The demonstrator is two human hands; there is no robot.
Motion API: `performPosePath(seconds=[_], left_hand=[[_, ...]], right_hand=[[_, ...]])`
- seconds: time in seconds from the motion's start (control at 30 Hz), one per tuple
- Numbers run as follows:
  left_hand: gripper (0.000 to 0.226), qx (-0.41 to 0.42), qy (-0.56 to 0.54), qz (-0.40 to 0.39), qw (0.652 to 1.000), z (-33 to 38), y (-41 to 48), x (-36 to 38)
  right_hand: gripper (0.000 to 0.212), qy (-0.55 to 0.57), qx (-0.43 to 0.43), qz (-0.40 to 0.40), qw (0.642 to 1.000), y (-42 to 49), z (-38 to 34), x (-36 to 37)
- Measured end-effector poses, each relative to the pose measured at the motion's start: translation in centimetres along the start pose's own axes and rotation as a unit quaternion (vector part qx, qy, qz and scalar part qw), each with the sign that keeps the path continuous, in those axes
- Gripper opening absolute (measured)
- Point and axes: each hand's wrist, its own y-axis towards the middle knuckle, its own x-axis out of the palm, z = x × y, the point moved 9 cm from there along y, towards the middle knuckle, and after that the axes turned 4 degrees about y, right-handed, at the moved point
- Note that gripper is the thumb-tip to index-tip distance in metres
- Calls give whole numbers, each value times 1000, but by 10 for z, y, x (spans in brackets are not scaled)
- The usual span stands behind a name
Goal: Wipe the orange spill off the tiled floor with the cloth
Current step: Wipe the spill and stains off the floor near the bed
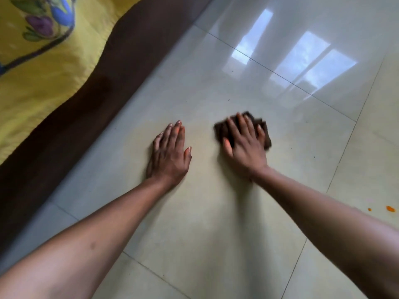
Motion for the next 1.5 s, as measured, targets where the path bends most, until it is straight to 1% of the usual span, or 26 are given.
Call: performPosePath(seconds=[0.07,0.13,0.2,0.27,0.3,0.37,0.47,0.53,0.57,0.63,0.67,0.73,0.77,0.87,0.93,1.0,1.03,1.07,1.1,1.13,1.23,1.27,1.3,1.4,1.47,1.5], left_hand=[[62,0,9,9,1000,-1,1,1],[62,-1,7,6,1000,0,1,0],[62,1,9,0,1000,1,1,-1],[62,-1,13,-8,1000,1,1,-2],[62,-2,14,-11,1000,1,1,-2],[62,1,13,-7,1000,2,1,-2],[62,4,19,5,1000,0,2,-1],[61,4,18,7,1000,0,2,0],[61,5,17,7,1000,0,2,-2],[61,4,18,-2,1000,1,1,-3],[61,2,20,-8,1000,1,1,-3],[61,2,23,-9,1000,2,1,-2],[61,3,25,-7,1000,2,1,-2],[62,6,24,-6,1000,0,1,-1],[61,8,23,-4,1000,2,1,-1],[61,5,18,-10,1000,2,0,-1],[61,5,20,-16,1000,2,0,-1],[61,3,22,-22,1000,3,-2,-1],[62,0,21,-24,999,2,0,-1],[62,0,21,-23,1000,3,0,-1],[62,3,25,-18,1000,2,0,1],[62,3,25,-15,1000,2,1,1],[62,4,21,-13,1000,3,0,1],[62,3,16,-15,1000,1,-1,-1],[62,3,18,-27,999,2,-2,-1],[63,0,13,-30,999,2,-1,-1]], right_hand=[[62,-1,34,1,999,59,-7,-1],[62,2,49,16,999,67,-12,0],[64,1,13,31,999,23,-19,2],[65,-1,-38,14,999,-28,-24,7],[65,-1,-47,-2,999,-31,-21,11],[67,6,-45,-1,999,16,-21,3],[62,-2,10,2,1000,122,-26,-6],[60,1,38,8,999,140,-28,-5],[61,5,31,15,999,123,-30,-4],[64,10,-33,20,999,63,-39,0],[65,11,-58,6,998,31,-40,6],[67,2,-85,-18,996,20,-33,10],[67,6,-75,-16,997,39,-30,6],[64,5,13,13,1000,111,-27,-5],[62,14,38,25,999,103,-35,0],[61,7,-38,28,999,40,-47,4],[62,5,-79,13,997,2,-45,9],[62,1,-108,-1,994,-25,-35,8],[63,-1,-120,-11,993,-29,-22,6],[64,3,-98,-9,995,-18,-7,3],[68,1,89,36,995,49,25,-12],[69,3,126,36,991,58,24,-12],[69,6,125,38,991,52,17,-10],[66,5,10,33,999,-40,-4,0],[65,3,-28,3,1000,-95,6,4],[66,5,-34,-3,999,-95,15,4]])
